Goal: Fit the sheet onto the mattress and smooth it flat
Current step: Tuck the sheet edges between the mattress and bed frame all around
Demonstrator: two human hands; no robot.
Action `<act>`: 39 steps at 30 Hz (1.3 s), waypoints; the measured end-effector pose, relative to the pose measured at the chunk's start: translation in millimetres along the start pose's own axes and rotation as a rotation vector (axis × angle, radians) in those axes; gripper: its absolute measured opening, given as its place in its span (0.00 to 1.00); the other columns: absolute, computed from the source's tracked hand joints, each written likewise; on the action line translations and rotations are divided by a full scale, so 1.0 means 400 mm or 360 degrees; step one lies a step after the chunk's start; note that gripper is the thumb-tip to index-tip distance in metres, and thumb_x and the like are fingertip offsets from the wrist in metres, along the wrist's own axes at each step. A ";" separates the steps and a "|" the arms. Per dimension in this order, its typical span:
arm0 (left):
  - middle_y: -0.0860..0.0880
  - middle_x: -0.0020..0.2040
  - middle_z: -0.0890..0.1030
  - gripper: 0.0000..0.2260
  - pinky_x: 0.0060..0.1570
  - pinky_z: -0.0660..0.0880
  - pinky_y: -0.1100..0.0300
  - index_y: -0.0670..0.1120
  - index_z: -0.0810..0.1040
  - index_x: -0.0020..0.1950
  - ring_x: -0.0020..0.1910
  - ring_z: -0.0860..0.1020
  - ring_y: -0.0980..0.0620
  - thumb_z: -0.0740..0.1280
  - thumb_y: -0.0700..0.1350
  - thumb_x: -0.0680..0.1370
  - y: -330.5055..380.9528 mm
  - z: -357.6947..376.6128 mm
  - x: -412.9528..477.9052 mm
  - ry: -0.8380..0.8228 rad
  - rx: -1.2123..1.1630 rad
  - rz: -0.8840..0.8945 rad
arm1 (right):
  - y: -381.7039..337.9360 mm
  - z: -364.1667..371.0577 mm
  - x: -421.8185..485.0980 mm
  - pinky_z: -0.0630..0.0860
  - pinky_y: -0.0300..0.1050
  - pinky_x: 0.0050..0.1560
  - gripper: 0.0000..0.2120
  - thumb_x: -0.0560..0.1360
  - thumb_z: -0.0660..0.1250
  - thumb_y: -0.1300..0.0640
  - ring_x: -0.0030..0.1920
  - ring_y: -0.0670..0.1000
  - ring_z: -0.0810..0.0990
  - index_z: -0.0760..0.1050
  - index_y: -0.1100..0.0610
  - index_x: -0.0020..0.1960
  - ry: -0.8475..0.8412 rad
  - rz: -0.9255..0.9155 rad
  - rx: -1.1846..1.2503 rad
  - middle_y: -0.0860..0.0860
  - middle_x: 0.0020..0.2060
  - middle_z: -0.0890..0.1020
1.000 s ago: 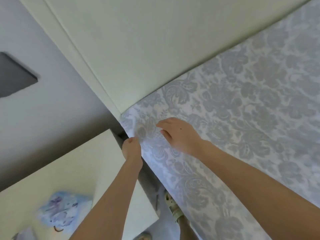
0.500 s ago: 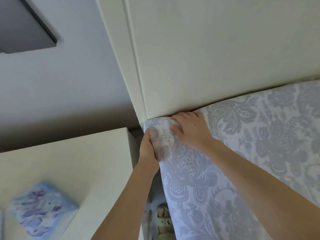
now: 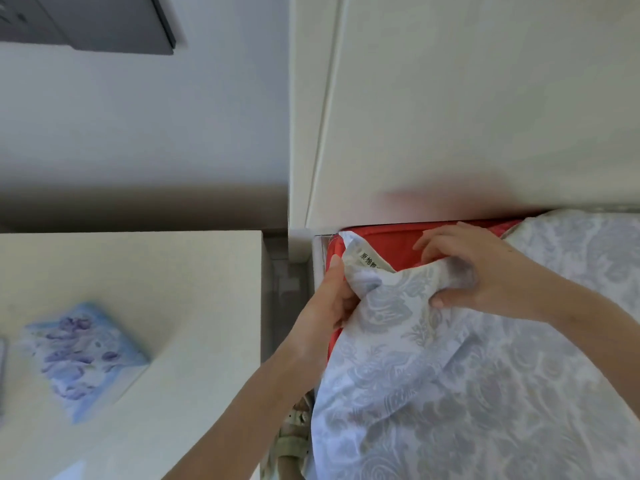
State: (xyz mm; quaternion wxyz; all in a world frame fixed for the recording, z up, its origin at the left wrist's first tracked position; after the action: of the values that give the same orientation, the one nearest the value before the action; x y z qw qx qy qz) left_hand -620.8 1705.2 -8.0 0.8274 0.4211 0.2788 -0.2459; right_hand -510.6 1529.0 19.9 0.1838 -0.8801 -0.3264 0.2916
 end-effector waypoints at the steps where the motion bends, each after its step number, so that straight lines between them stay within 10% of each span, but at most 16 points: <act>1: 0.39 0.70 0.70 0.29 0.41 0.72 0.73 0.36 0.65 0.71 0.70 0.69 0.44 0.44 0.55 0.82 -0.001 -0.002 0.002 0.0056 0.0083 -0.0047 | -0.001 0.000 -0.016 0.58 0.36 0.65 0.18 0.59 0.75 0.44 0.54 0.39 0.74 0.71 0.41 0.45 -0.0036 0.0031 0.0057 0.37 0.48 0.78; 6: 0.47 0.61 0.80 0.34 0.64 0.69 0.56 0.43 0.74 0.67 0.62 0.77 0.49 0.44 0.64 0.76 -0.011 0.021 -0.049 0.0001 0.0236 -0.0146 | -0.006 0.002 -0.102 0.66 0.35 0.51 0.18 0.63 0.79 0.56 0.49 0.40 0.75 0.76 0.45 0.47 0.0121 0.0158 0.0070 0.39 0.42 0.81; 14: 0.44 0.51 0.82 0.11 0.48 0.76 0.66 0.38 0.78 0.56 0.47 0.80 0.52 0.64 0.43 0.78 0.008 0.048 -0.049 -0.0027 0.0401 0.0160 | -0.026 0.002 -0.156 0.60 0.39 0.52 0.19 0.61 0.78 0.47 0.44 0.36 0.75 0.71 0.38 0.45 0.0117 0.0107 -0.0083 0.31 0.42 0.78; 22: 0.44 0.48 0.82 0.13 0.50 0.79 0.57 0.40 0.77 0.55 0.46 0.81 0.51 0.61 0.48 0.79 0.009 0.073 -0.040 -0.0030 0.0420 0.0290 | -0.046 -0.035 -0.213 0.62 0.33 0.44 0.22 0.66 0.59 0.27 0.36 0.40 0.77 0.77 0.45 0.41 0.0051 -0.0010 0.0144 0.36 0.33 0.79; 35: 0.46 0.59 0.81 0.33 0.63 0.71 0.49 0.50 0.74 0.63 0.58 0.79 0.47 0.41 0.68 0.76 -0.016 0.183 -0.033 -0.0618 0.0819 -0.0275 | -0.124 -0.060 -0.263 0.64 0.26 0.41 0.12 0.73 0.68 0.56 0.27 0.45 0.72 0.71 0.48 0.33 0.0271 0.0082 -0.0200 0.40 0.23 0.71; 39: 0.56 0.40 0.83 0.29 0.55 0.74 0.53 0.52 0.77 0.47 0.42 0.82 0.56 0.41 0.66 0.78 0.005 0.170 -0.035 -0.0584 0.0720 -0.0189 | -0.171 -0.144 -0.269 0.63 0.35 0.28 0.08 0.76 0.59 0.56 0.29 0.48 0.70 0.71 0.56 0.39 0.0626 0.0104 -0.0321 0.45 0.27 0.74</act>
State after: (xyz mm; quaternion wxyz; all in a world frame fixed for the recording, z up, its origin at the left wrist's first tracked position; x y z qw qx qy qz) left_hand -612.5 1652.1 35.8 0.7332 0.5262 0.0868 -0.4218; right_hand -572.3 1497.3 141.3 0.1454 -0.9441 -0.2831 0.0861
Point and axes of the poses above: each hand's wrist, its own x-axis towards the middle knuckle, its own z-axis out of the palm, y = z × x, the point moved 2 cm from there along x, towards the middle knuckle
